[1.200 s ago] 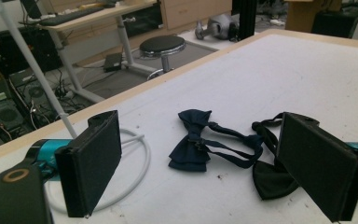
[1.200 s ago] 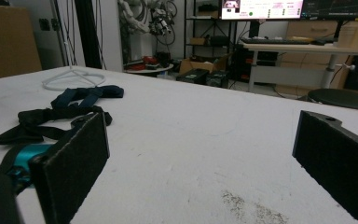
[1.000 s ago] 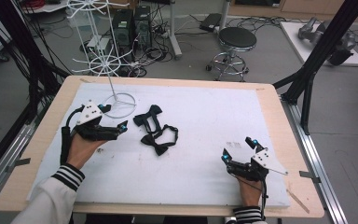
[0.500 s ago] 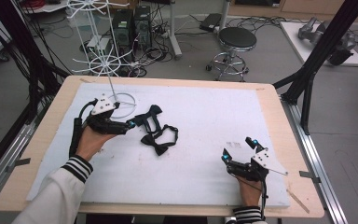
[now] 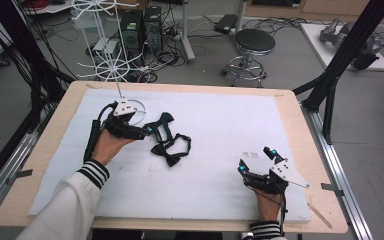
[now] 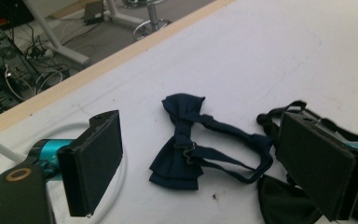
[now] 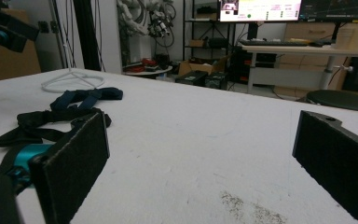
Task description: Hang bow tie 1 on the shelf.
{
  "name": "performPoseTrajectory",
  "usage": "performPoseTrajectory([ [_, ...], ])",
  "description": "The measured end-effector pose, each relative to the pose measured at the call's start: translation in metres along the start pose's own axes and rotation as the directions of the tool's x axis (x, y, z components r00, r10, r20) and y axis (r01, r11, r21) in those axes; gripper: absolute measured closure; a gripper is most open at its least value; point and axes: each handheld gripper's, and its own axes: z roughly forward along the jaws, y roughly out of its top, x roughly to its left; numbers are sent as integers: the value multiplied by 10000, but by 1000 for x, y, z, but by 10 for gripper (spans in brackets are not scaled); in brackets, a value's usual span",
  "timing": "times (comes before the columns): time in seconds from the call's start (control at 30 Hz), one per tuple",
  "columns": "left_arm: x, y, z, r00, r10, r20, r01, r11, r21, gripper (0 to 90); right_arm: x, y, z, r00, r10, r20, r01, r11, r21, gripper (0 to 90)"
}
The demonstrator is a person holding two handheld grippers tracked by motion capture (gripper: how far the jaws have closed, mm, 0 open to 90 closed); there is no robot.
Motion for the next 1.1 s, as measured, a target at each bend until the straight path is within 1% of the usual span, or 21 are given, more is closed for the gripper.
performPoseTrajectory([
  [0.07, 0, -1, 3, 10000, -55, -59, 56, 9999, 126, 151, 0, 0, 0, 10000, -20, -6, 20, 10000, -4, 29],
  [0.1, 0, -1, 4, 9999, -30, -101, 31, 9999, 131, 151, 0, 0, 0, 10000, -20, -6, 20, 10000, -4, 29],
  [0.2, 1, -1, 6, 9996, -135, -235, 139, 9998, 158, 166, 0, 0, 0, 10000, -12, 1, 12, 10000, 10, 29],
  [0.3, 2, -1, 11, 9994, -42, -344, 57, 9990, 452, 168, 0, 0, 0, 10000, -11, 12, 11, 10000, 10, 29],
  [0.37, 2, 1, 15, 9987, 98, -505, -65, 9980, 635, 168, 0, 0, 0, 10000, -7, 17, 7, 10000, 13, 29],
  [0.47, 1, 9, 20, 9990, 109, -437, -77, 9973, 725, 168, 0, 0, 0, 10000, -31, 31, 31, 10000, 22, 29],
  [0.57, 0, 16, 28, 9993, 225, -287, -194, 9942, 1054, 168, 0, 0, 0, 10000, -29, 17, 29, 10000, 21, 29],
  [0.67, -1, 20, 37, 9994, 207, -292, -167, 9912, 1313, 168, 0, 0, 0, 10000, -38, 3, 38, 10000, 19, 29],
  [0.73, -1, 23, 42, 9990, 371, -229, -332, 9874, 1550, 168, 0, 0, 0, 10000, -9, 6, 9, 10000, 15, 29],
  [0.77, -1, 24, 45, 9992, 335, -208, -298, 9872, 1568, 168, 0, 0, 0, 10000, 19, -3, -19, 10000, 2, 29],
  [0.8, 0, 26, 47, 9990, 395, -188, -359, 9859, 1636, 168, 0, 0, 0, 10000, 19, -3, -19, 10000, 2, 29],
  [0.87, 2, 29, 53, 9994, 293, -182, -257, 9847, 1721, 168, 1, 0, -1, 10000, 59, 45, -59, 10000, -52, 29],
  [0.97, 5, 31, 61, 9997, 216, -144, -182, 9787, 2047, 168, 0, 0, -1, 10000, 46, 43, -46, 9999, -117, 29],
  [1.03, 5, 30, 64, 9996, 211, -182, -168, 9776, 2100, 170, 0, 0, -1, 10000, 76, 28, -76, 9999, -124, 29],
  [1.1, 6, 27, 67, 9996, 252, -129, -214, 9710, 2382, 175, 0, 0, -1, 9999, 132, 26, -132, 9998, -127, 29],
])
